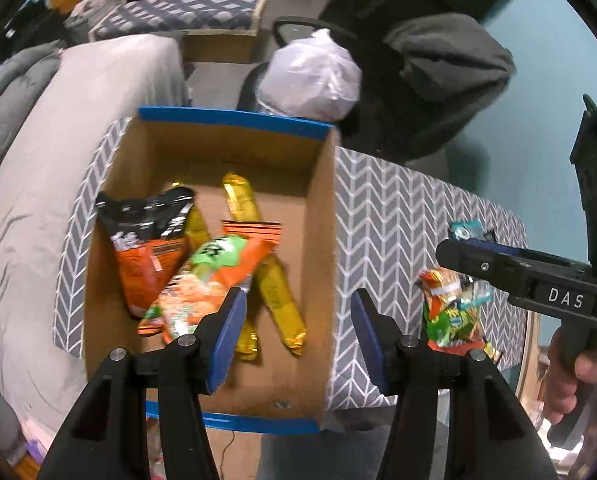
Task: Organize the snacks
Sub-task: 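Move both tools back over the snack pile on the table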
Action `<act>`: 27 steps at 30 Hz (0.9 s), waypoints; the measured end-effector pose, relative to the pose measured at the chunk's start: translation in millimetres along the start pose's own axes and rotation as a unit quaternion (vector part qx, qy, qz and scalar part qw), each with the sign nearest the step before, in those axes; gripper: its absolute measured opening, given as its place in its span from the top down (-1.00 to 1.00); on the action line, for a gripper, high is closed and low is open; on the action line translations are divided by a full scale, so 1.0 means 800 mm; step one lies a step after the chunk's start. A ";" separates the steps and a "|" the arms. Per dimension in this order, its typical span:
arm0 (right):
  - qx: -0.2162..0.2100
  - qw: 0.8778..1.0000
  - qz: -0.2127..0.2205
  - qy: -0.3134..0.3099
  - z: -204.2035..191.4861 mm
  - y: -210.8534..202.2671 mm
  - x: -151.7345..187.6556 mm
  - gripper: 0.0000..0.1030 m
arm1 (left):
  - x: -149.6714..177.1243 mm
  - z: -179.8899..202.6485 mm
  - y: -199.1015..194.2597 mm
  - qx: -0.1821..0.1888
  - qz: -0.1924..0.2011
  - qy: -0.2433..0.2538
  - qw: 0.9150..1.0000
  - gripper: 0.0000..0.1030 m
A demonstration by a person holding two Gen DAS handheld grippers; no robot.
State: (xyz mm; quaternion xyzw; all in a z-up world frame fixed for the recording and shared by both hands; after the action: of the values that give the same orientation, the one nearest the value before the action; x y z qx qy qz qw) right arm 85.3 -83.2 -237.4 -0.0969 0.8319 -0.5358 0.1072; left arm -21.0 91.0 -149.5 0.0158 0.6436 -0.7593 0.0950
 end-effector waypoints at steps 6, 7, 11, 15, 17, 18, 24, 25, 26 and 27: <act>0.013 1.000 0.008 0.027 0.042 -0.018 0.024 -0.17 | -0.001 0.041 0.006 0.004 -0.008 0.041 0.999 -0.08; 0.014 0.999 0.008 0.031 0.048 -0.020 0.027 -0.17 | -0.001 0.050 0.009 0.006 -0.011 0.050 0.999 -0.08; 0.023 0.998 0.011 0.055 0.081 -0.030 0.044 -0.17 | -0.003 0.077 0.018 0.008 -0.019 0.077 0.997 -0.08; 0.030 0.996 0.014 0.077 0.112 -0.041 0.062 -0.24 | -0.004 0.105 0.026 0.010 -0.026 0.106 0.994 -0.08; 0.032 0.995 0.018 0.093 0.127 -0.047 0.071 -0.25 | -0.004 0.119 0.031 0.010 -0.030 0.121 0.992 -0.08; 0.033 0.994 0.019 0.100 0.136 -0.051 0.076 -0.25 | -0.004 0.127 0.034 0.010 -0.032 0.130 0.991 -0.08; 0.042 0.989 0.025 0.143 0.179 -0.067 0.104 -0.25 | -0.003 0.169 0.047 0.007 -0.039 0.175 0.984 -0.27; 0.045 0.987 0.025 0.149 0.186 -0.068 0.108 -0.25 | -0.003 0.174 0.048 0.005 -0.036 0.182 0.983 -0.36; 0.047 0.986 0.025 0.155 0.193 -0.069 0.113 -0.25 | -0.003 0.181 0.048 0.003 -0.033 0.191 0.981 -0.37; 0.048 0.985 0.024 0.163 0.201 -0.071 0.120 -0.26 | -0.004 0.188 0.050 0.001 -0.031 0.201 0.979 -0.39</act>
State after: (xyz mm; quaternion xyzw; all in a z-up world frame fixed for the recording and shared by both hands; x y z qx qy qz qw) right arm 41.7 -272.7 -257.3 0.0176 0.8134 -0.5814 -0.0124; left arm 3.6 -62.3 -161.9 0.1481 0.6490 -0.7438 -0.0603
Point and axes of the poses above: each gripper's, at about its wrist camera, not at the fingertips, and y roughly the way its jaws point, z to its right, x to its underside, the point moved 5 cm from there along y, roughly the way its jaws point, and after that the axes turned 6 degrees about -z, right-handed, at the moved point
